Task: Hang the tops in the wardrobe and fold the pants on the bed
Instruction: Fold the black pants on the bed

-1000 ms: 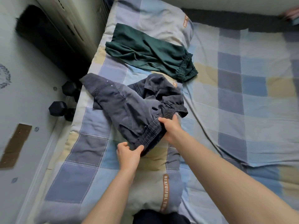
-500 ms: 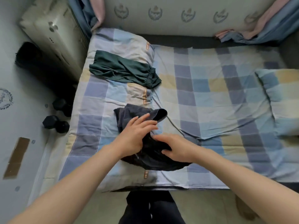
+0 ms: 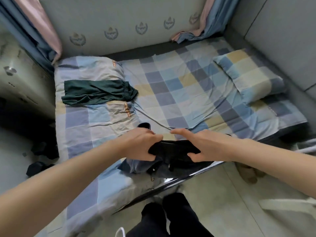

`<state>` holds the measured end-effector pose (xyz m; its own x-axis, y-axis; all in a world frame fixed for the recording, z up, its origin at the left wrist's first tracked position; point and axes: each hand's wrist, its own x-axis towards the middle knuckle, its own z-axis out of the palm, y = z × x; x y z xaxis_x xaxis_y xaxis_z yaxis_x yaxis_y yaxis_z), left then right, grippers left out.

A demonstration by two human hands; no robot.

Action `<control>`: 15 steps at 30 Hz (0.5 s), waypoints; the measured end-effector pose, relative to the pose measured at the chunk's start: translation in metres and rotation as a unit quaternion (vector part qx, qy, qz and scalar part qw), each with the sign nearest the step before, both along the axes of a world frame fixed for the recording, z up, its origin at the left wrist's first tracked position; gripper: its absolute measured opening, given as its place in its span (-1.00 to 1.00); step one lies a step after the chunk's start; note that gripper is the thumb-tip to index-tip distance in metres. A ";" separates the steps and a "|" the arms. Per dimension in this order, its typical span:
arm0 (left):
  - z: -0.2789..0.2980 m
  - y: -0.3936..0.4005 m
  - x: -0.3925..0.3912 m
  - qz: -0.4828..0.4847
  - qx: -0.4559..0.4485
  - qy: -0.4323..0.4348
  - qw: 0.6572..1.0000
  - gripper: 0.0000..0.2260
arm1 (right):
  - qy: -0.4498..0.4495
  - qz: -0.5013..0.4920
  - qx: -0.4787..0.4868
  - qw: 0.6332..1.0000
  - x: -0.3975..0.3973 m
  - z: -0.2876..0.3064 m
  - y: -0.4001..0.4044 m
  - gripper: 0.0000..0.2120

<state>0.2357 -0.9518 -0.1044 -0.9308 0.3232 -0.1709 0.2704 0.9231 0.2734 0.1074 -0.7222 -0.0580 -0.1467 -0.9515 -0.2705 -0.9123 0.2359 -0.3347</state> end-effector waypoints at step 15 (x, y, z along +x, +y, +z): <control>0.099 0.155 -0.044 -0.023 0.024 0.086 0.996 -0.79 | 0.206 -0.001 -0.228 0.952 -0.030 0.017 0.196 -0.56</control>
<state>0.1919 -0.7966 -0.0050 -0.9293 0.3693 0.0060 0.3578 0.8961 0.2628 0.0770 -0.5261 -0.0414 -0.1536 -0.9557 0.2512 -0.9879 0.1544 -0.0167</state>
